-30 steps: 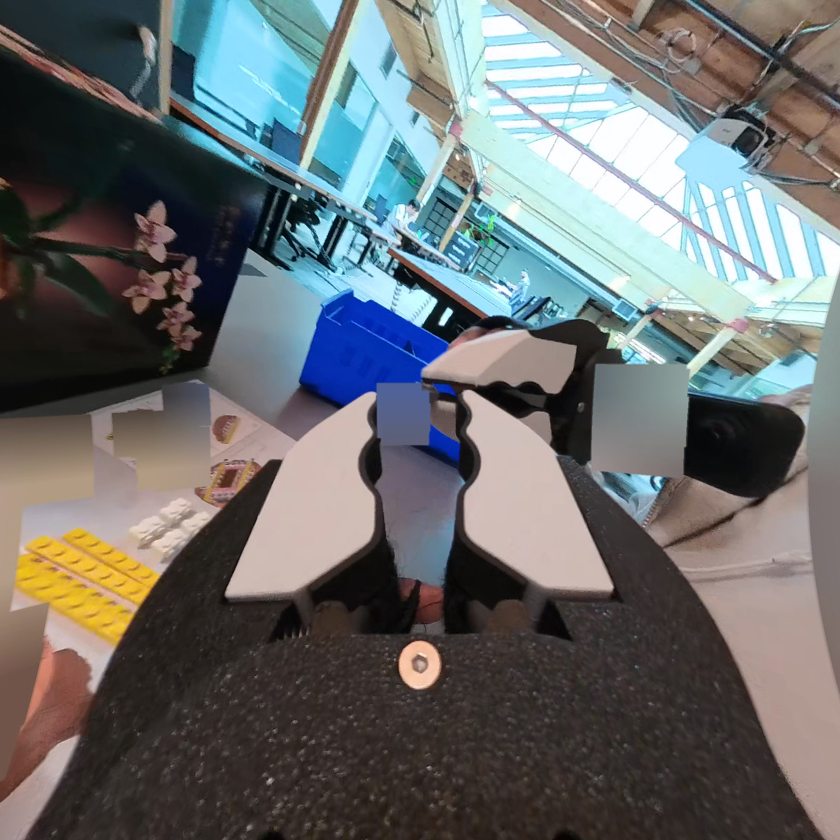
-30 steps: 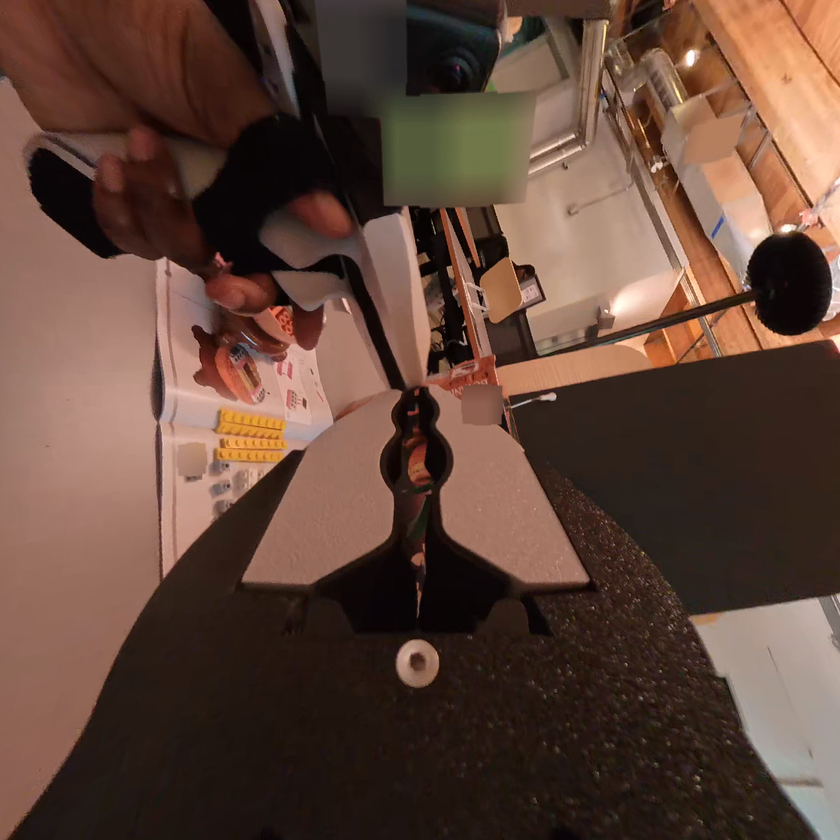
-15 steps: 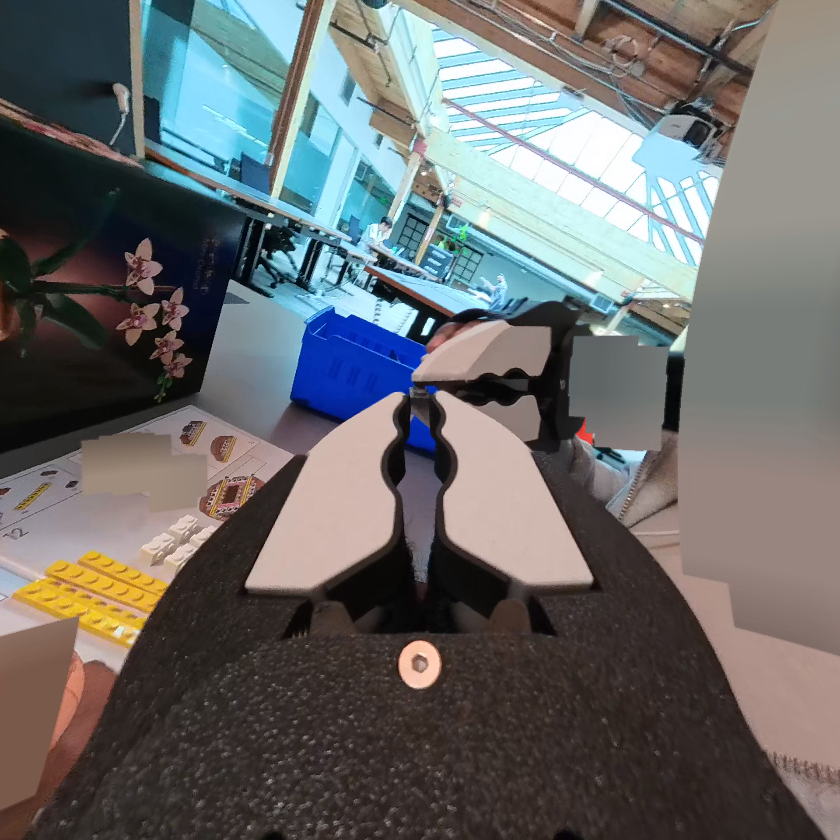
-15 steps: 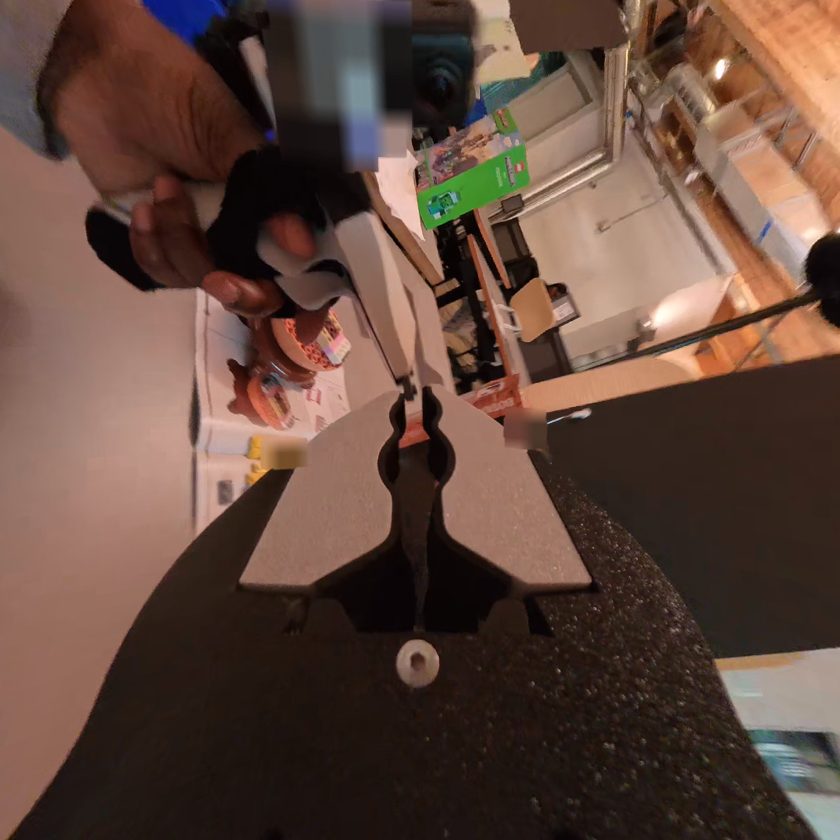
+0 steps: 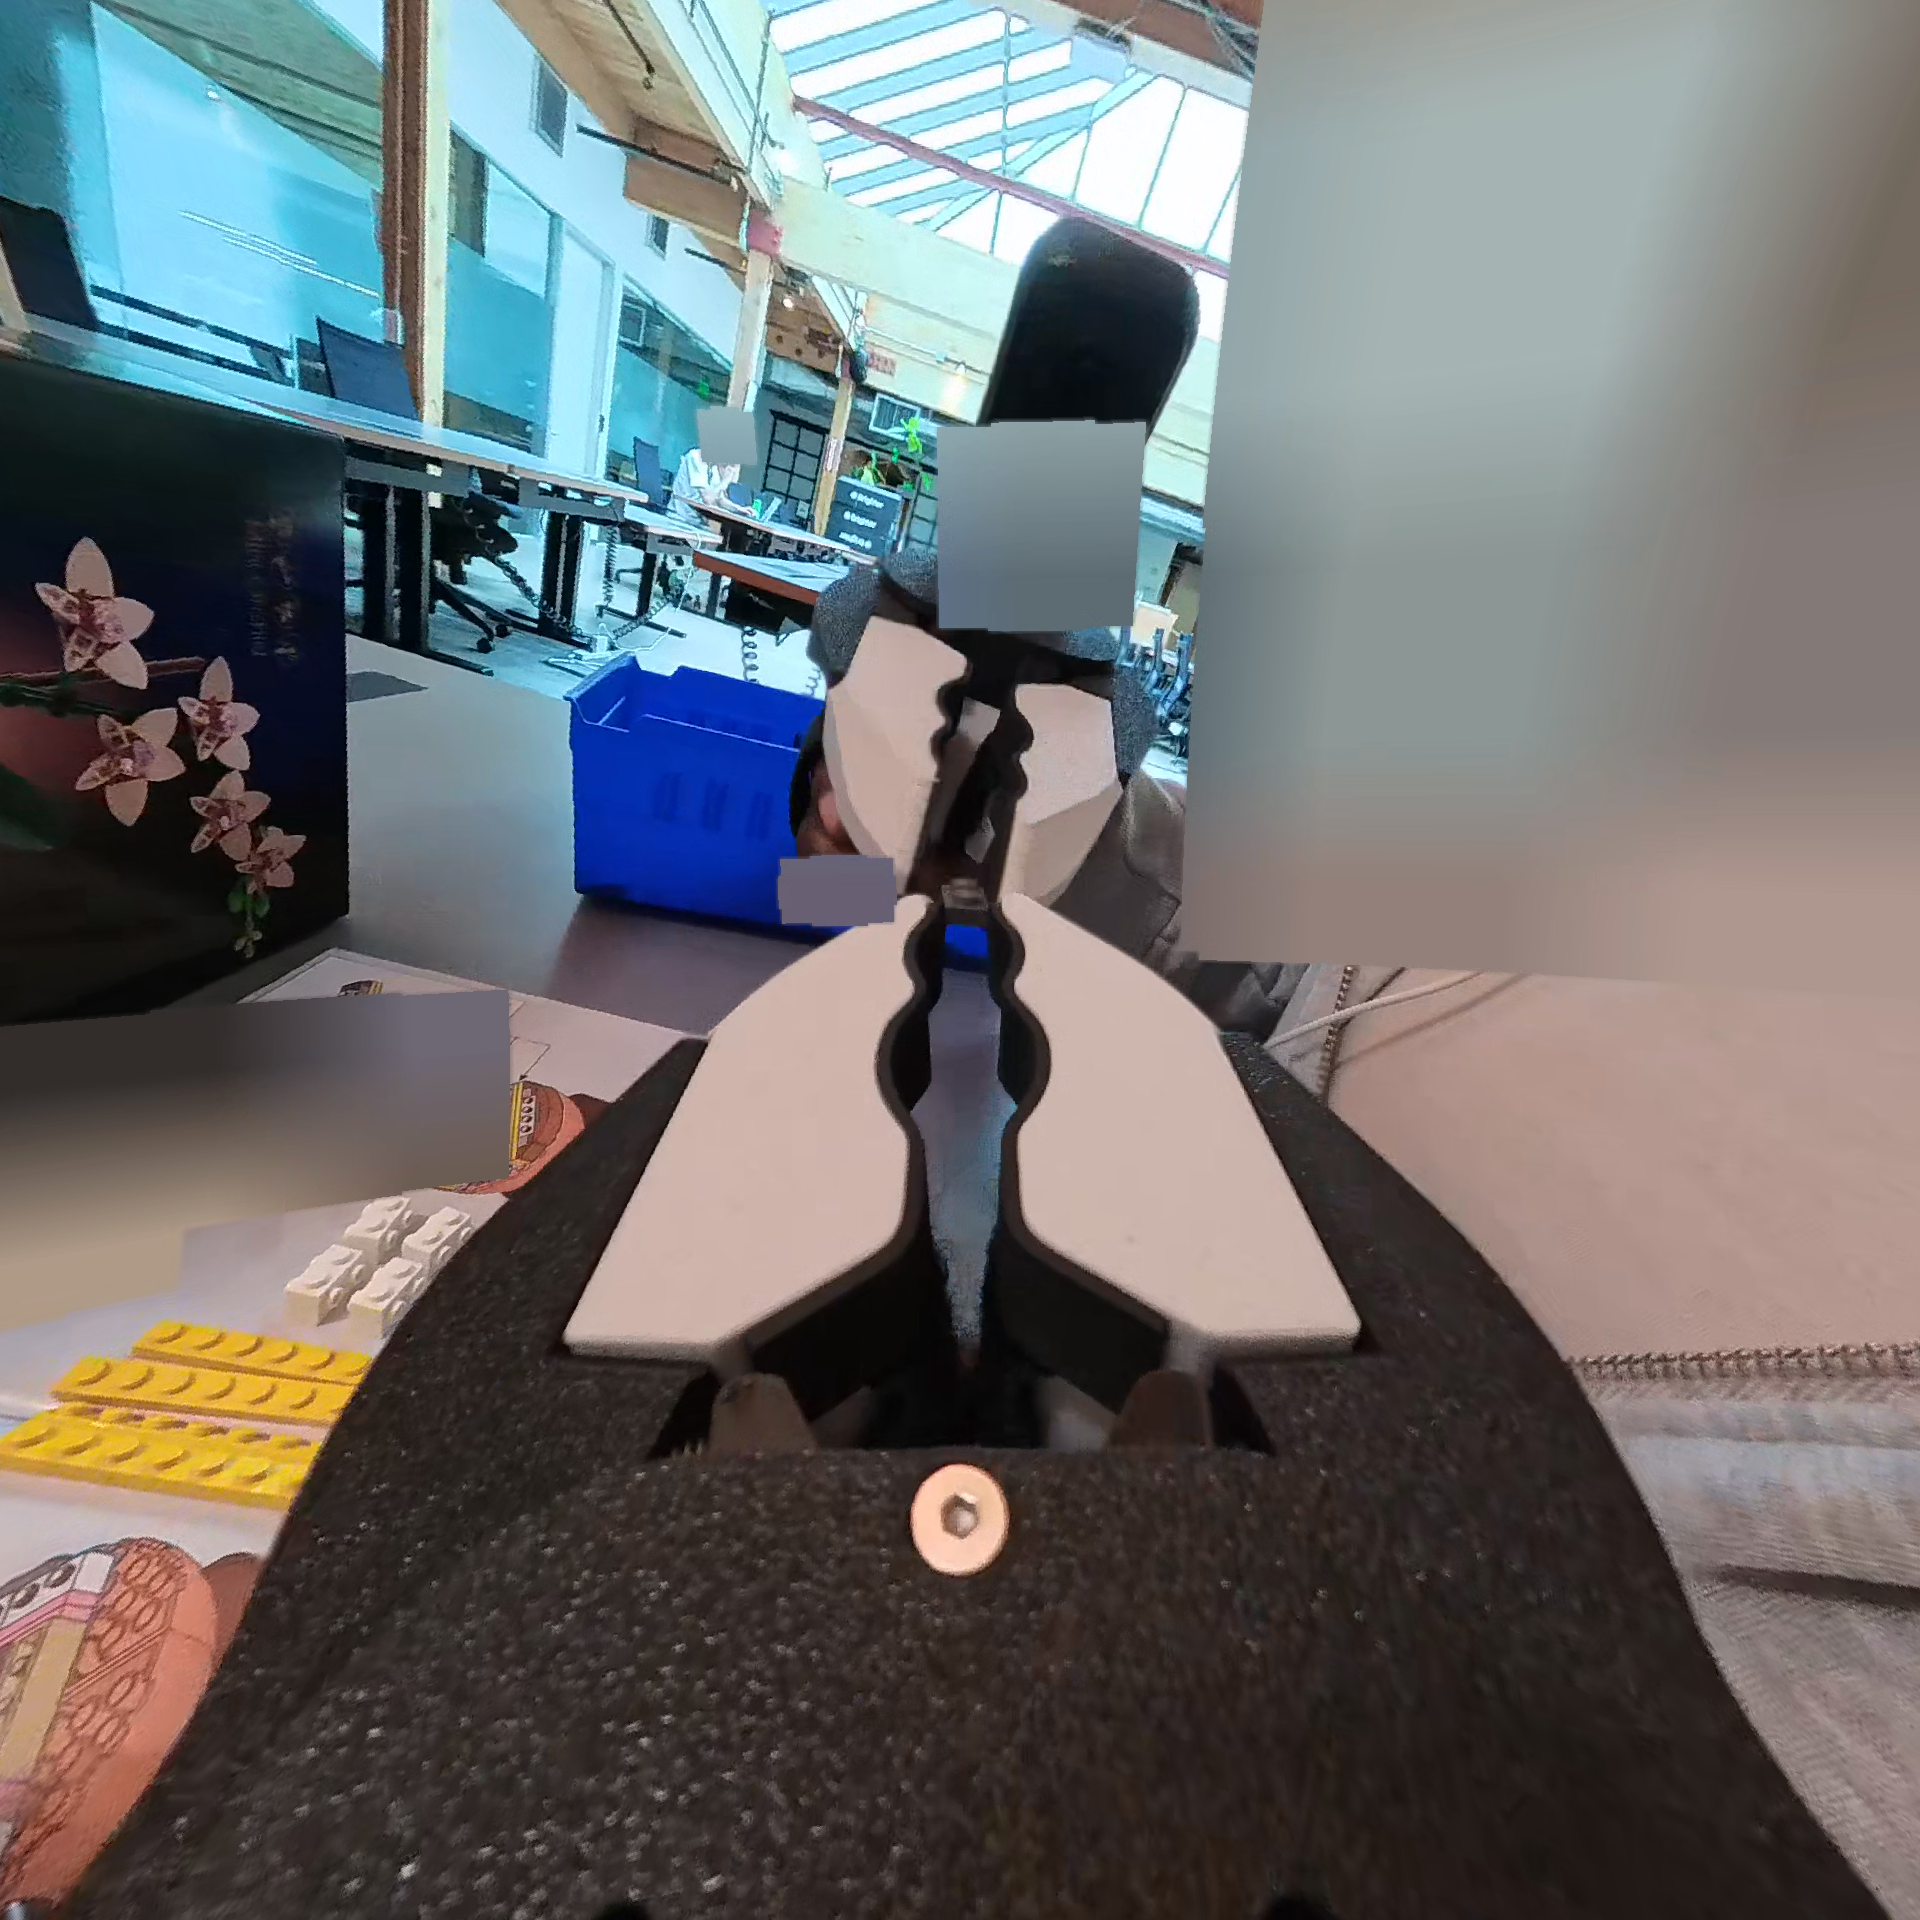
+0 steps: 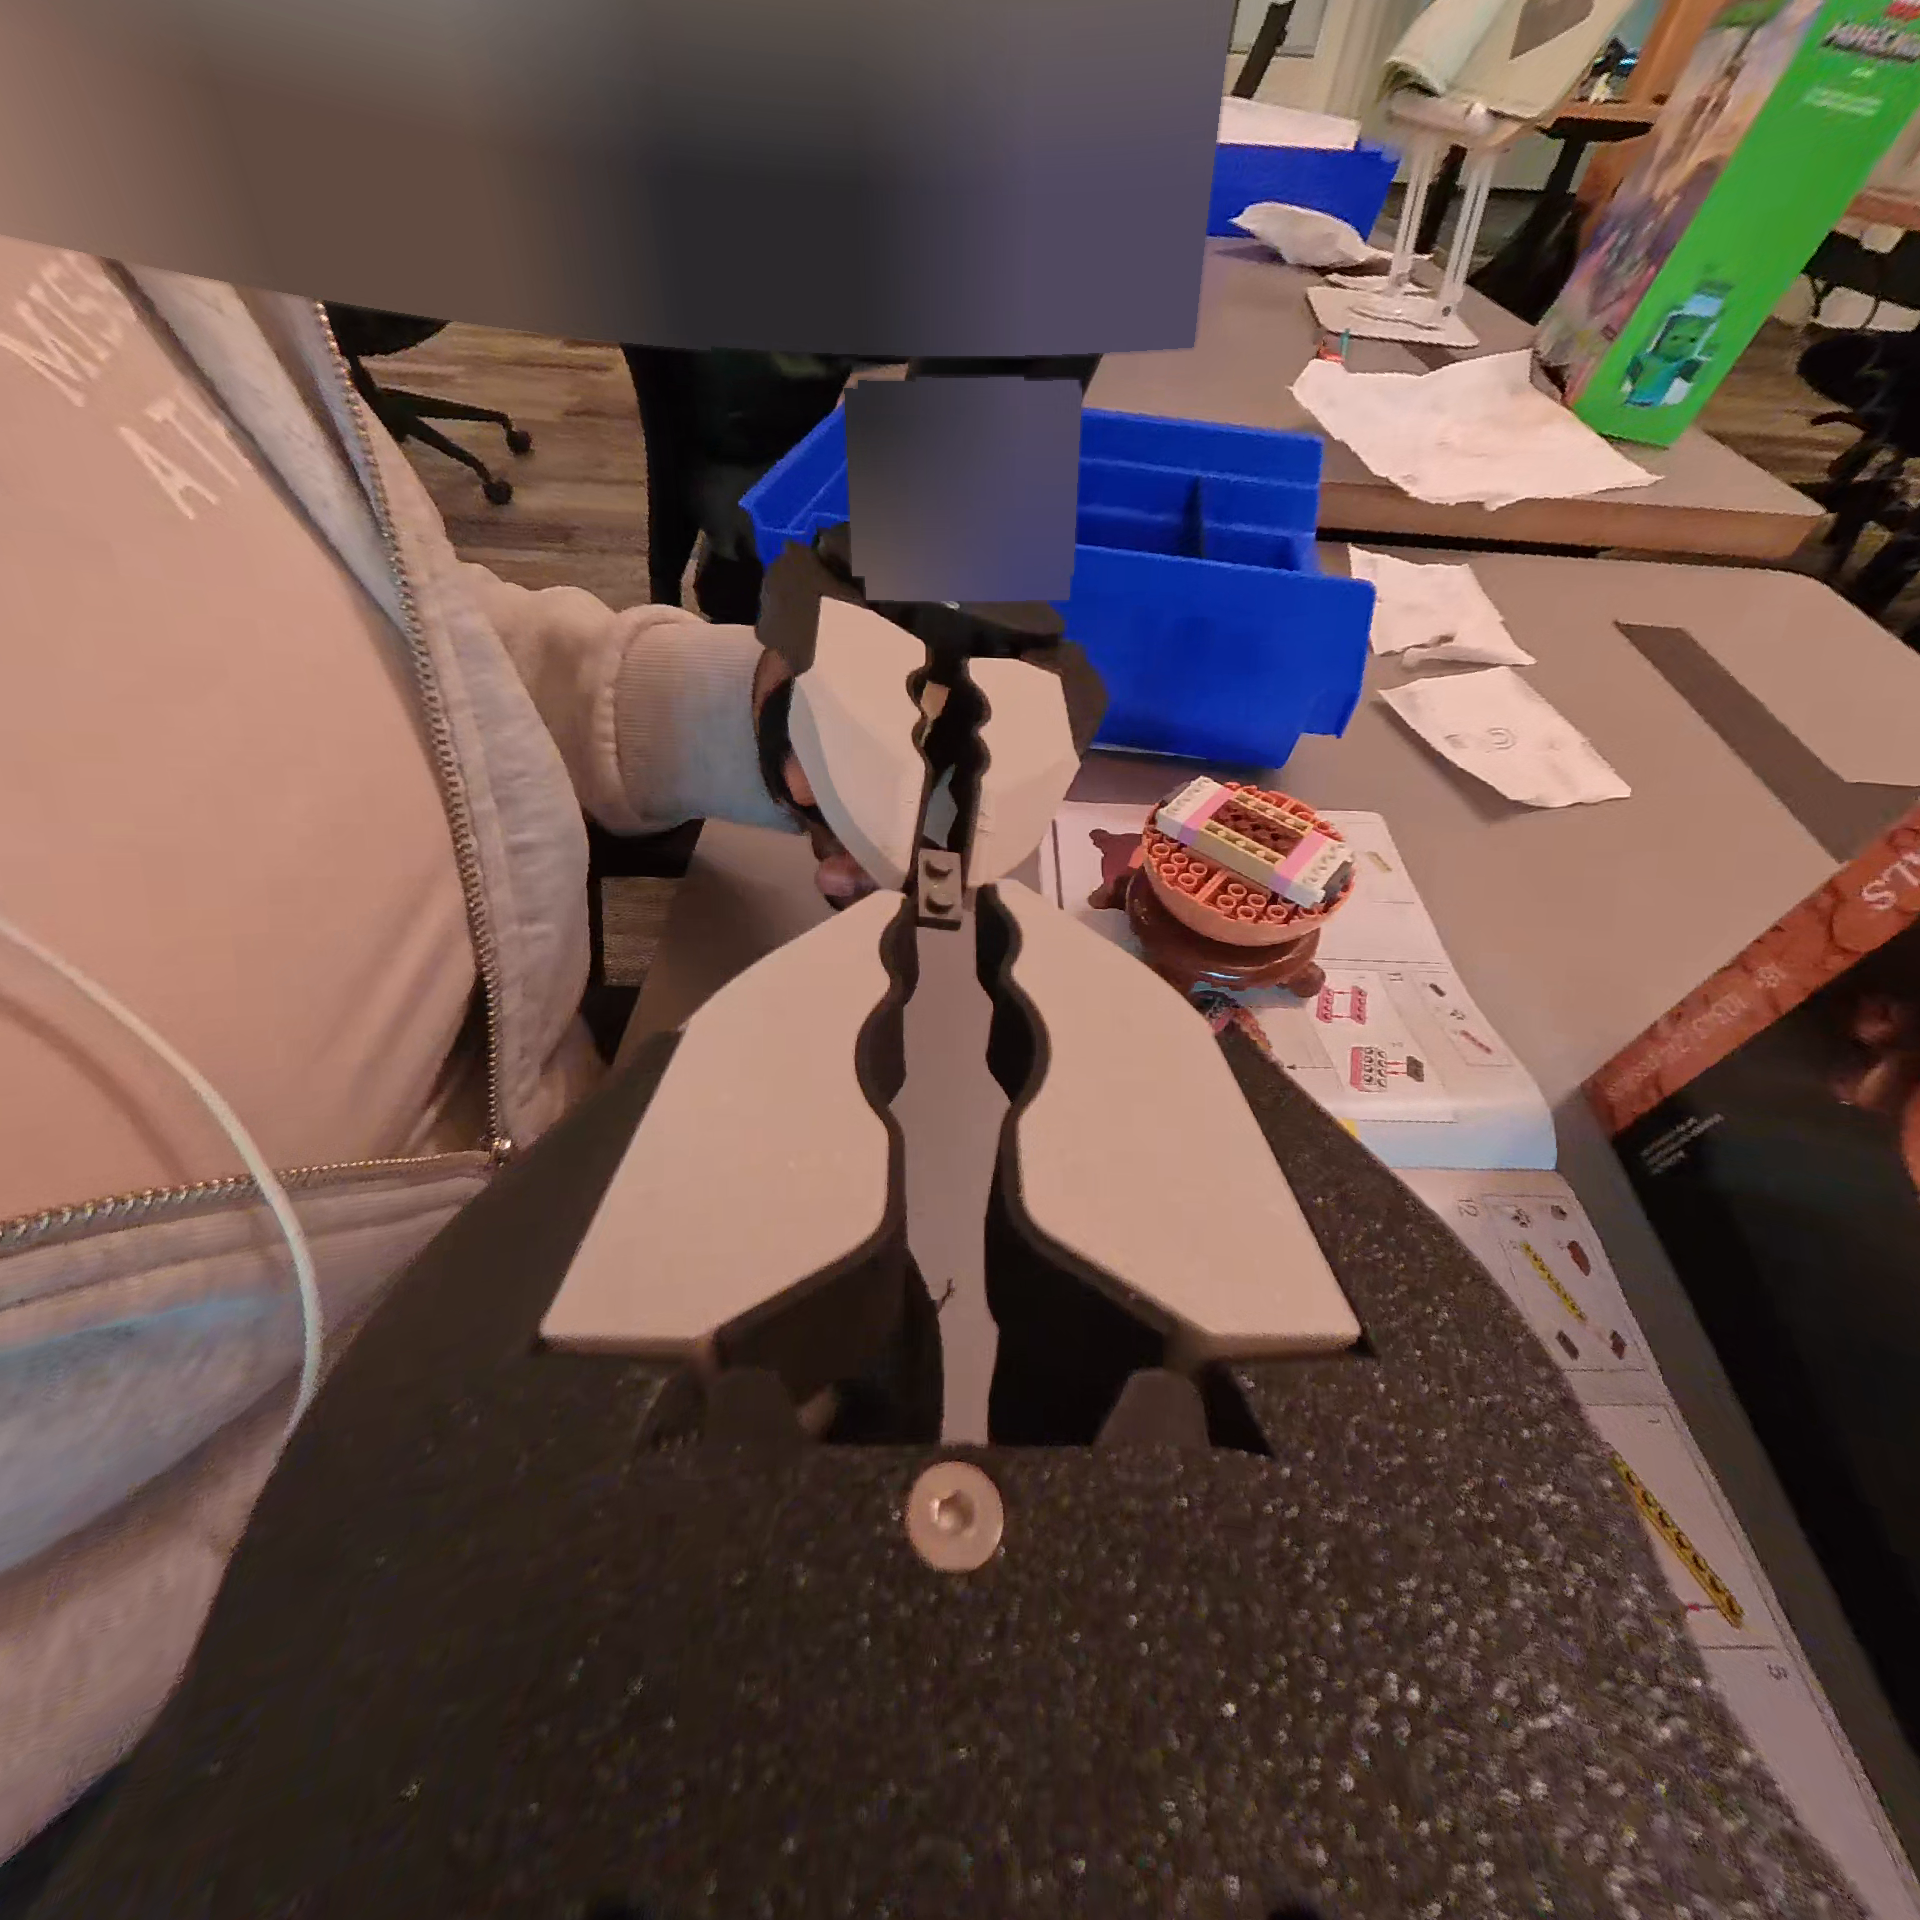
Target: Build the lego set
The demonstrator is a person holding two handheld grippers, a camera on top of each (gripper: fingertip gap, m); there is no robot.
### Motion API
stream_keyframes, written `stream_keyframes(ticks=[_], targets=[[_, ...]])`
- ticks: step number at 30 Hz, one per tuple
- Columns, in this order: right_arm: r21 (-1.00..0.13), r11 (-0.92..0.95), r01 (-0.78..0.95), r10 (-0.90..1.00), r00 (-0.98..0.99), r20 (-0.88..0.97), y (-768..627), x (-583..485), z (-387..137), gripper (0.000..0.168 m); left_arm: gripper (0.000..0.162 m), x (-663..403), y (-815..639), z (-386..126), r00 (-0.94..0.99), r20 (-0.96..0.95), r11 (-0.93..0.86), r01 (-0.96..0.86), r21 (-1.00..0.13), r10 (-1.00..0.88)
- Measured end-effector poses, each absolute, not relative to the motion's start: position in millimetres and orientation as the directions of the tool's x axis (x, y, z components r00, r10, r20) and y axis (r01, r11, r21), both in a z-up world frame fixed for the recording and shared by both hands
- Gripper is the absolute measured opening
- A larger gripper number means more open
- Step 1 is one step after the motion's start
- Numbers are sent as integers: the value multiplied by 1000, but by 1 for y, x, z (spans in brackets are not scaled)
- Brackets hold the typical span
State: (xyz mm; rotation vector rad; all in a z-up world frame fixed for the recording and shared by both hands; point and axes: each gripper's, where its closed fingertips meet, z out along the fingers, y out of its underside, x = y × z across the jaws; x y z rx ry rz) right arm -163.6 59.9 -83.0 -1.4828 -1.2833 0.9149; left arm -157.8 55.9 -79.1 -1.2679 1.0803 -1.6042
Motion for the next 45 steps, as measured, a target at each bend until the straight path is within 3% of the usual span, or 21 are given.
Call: stream_keyframes(ticks=[7,8,11,19,34,41,45], targets=[[-938,-20,347,984,175,44,60,-157,-99,7,8,-155,57,-95,-124,295,-297,-7,-955,-947],[-926,-26,377,979,195,52,63,-151,-107,7,13,-156,59,-101,-89,294,-292,-38,-956,-952],[-818,-68,572,942,306,136,86,-122,-156,7,37,-168,70,-122,66,269,-276,-138,-951,-961],[-657,-85,749,945,269,185,116,-118,-226,8,37,-192,71,-163,247,156,-229,-300,-926,-956],[-634,-48,772,961,208,180,120,-125,-236,8,38,-190,65,-180,241,161,-236,-324,-916,-957],[-639,-72,765,962,223,158,119,-125,-235,17,39,-192,69,-184,248,160,-239,-334,-912,-956],[-690,-88,719,939,290,182,122,-122,-219,16,39,-194,73,-186,261,134,-223,-349,-910,-956]])
